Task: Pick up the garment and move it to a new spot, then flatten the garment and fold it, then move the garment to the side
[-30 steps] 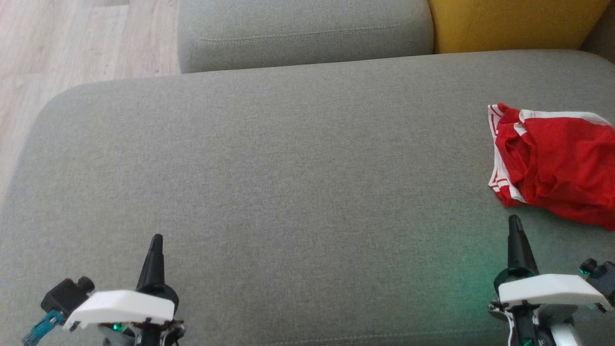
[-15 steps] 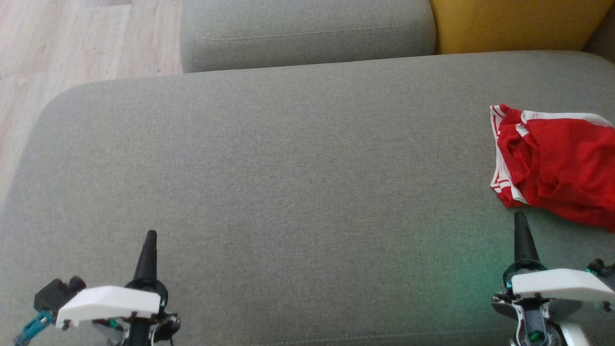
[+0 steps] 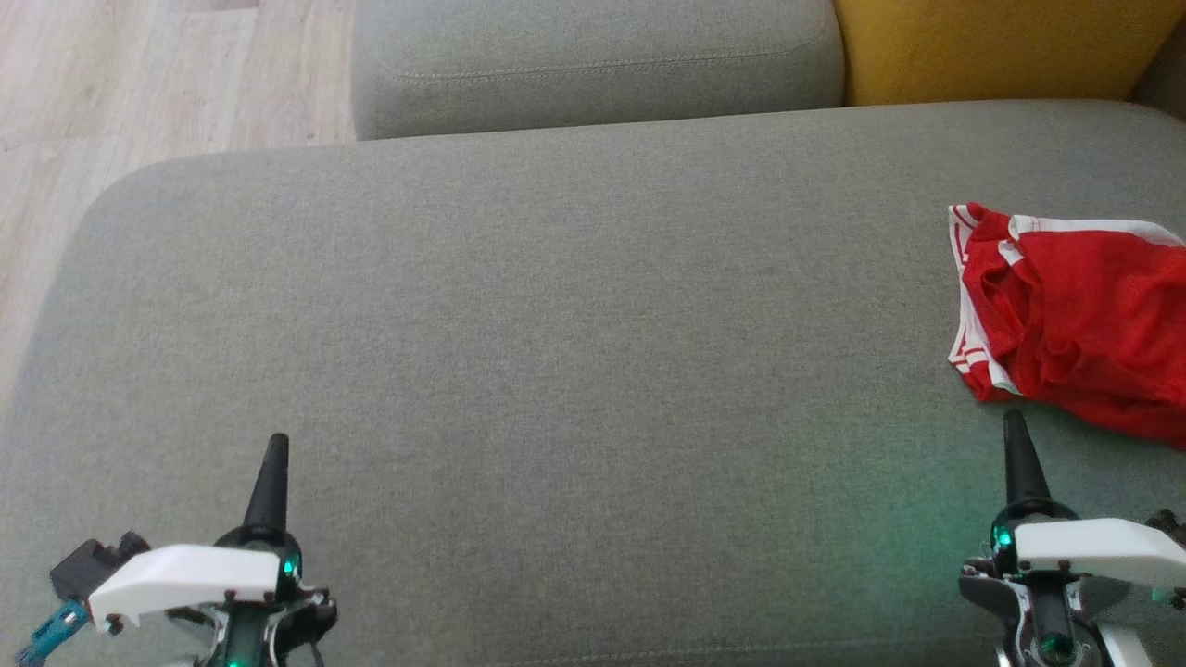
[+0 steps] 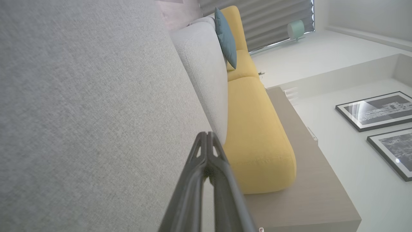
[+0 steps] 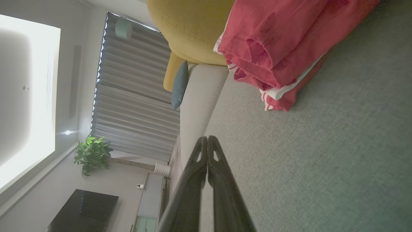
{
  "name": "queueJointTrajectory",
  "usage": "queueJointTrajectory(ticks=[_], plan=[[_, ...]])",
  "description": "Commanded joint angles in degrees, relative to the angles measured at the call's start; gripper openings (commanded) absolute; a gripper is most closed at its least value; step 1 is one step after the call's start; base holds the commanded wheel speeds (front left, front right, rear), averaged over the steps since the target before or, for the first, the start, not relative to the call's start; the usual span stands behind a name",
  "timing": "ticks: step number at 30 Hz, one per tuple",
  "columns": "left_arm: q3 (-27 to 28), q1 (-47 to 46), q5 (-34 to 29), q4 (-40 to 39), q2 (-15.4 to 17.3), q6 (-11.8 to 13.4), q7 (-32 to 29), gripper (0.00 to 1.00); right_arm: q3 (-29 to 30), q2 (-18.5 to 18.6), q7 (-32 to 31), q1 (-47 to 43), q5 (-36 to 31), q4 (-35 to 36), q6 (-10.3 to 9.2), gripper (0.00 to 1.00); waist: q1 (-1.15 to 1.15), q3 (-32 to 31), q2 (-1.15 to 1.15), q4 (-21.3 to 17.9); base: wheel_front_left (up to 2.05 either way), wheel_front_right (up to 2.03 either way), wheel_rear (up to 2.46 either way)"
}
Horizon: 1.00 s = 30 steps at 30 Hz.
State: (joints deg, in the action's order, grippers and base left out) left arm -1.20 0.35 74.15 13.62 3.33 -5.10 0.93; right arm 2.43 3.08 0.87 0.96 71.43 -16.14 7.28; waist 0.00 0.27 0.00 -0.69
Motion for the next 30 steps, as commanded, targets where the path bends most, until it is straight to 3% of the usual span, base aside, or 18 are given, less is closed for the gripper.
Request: queueJointTrajectory(ticks=[1,30], plan=[[1.88,-3.73,1.75,-1.4,0.92,-0.4,-0.69,0.0,-0.47,1.2,-0.63,3.64,2.05,2.11,0.16,0.0,0.0,0.0,0.0,0.03,0.0,0.0,0.0],[5.49,-6.12,17.81,0.18,0.88,-2.19,-5.42,0.0,1.99,1.13,-5.37,4.91,20.29,2.22,0.2,0.0,0.0,-0.08,0.0,0.62,0.0,0.0,0.0]])
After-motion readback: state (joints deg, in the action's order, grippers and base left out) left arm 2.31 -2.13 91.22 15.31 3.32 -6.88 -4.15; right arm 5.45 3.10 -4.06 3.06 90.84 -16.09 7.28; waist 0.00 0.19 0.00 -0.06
